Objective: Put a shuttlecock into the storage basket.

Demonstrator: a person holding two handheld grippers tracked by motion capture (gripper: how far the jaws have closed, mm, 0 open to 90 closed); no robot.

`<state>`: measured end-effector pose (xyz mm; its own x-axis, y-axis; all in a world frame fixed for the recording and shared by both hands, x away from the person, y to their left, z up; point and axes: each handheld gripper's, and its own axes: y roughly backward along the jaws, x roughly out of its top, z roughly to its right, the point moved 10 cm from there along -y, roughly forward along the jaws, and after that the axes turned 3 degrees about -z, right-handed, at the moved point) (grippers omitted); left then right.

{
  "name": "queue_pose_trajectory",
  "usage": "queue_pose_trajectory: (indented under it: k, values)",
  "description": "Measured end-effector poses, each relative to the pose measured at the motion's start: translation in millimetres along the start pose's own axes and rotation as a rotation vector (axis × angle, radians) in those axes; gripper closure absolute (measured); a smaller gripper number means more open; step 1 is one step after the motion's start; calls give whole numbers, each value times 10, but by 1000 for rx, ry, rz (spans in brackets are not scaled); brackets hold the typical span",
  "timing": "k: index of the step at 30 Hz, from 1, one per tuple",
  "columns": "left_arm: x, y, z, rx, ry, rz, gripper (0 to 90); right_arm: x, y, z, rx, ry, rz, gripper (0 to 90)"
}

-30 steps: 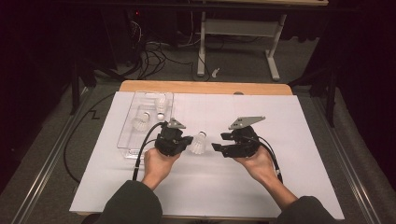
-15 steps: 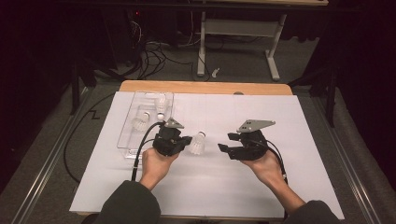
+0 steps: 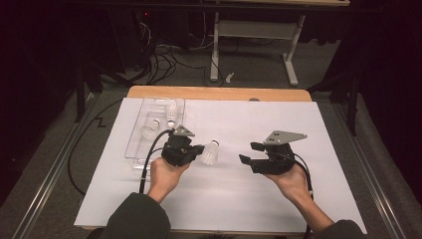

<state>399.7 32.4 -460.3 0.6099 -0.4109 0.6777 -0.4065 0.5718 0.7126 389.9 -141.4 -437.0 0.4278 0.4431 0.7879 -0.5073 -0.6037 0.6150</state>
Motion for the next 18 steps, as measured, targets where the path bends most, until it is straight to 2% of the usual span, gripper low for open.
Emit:
queue_pose_trajectory:
  k: [4, 18]
  values:
    - [-2, 11, -2, -3, -1, 0, 900, -50, 56, 7, 17, -6, 19, 370]
    - [-3, 37, 14, -6, -4, 6, 900, -190, 250, 94, -6, -8, 73, 346]
